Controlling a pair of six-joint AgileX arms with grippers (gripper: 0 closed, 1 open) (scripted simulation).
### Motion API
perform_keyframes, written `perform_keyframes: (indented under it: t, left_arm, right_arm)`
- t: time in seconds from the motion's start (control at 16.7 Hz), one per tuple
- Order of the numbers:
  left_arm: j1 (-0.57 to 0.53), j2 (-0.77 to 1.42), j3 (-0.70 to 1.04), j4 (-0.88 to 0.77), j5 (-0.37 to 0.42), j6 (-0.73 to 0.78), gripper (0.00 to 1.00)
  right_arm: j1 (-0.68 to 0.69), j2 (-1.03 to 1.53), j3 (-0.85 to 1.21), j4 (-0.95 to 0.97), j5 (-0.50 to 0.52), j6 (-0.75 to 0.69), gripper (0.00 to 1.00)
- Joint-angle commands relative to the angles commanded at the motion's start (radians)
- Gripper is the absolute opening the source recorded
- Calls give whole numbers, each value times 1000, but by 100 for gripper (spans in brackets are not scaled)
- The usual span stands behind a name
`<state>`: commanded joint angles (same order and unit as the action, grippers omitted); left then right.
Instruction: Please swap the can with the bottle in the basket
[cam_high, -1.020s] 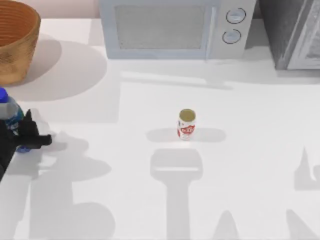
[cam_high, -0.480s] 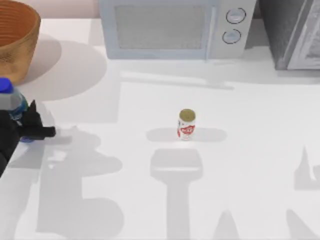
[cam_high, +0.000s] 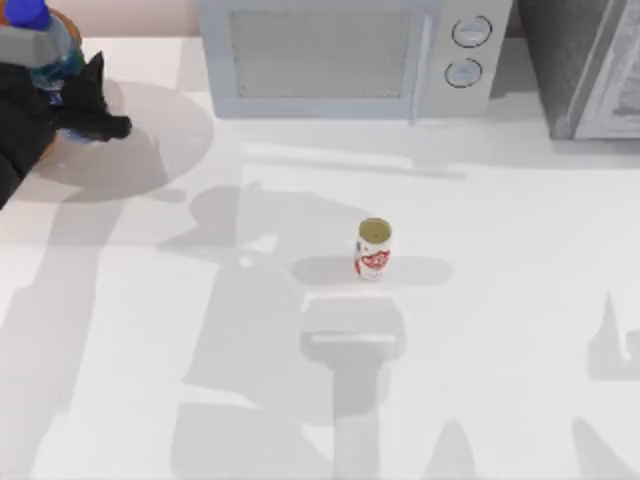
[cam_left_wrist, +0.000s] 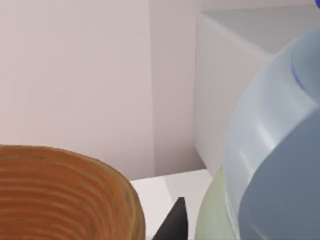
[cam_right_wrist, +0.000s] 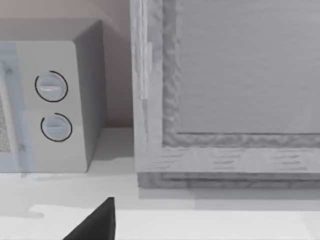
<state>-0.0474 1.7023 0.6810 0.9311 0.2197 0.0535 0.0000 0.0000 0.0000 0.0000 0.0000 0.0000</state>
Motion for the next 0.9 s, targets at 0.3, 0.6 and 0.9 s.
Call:
perform_keyframes:
  t: [0.3,0.6,0.9]
  left_arm:
    - [92,-40,298,-369,54,20,0]
    - [225,-26,554,-707,71,39,0]
    - [310,-5,699,-898,76,50,0]
  right_arm:
    - [0,0,0,0,0,0,100]
    - [0,0,0,0,0,0,100]
    - [0,0,0,0,0,0,100]
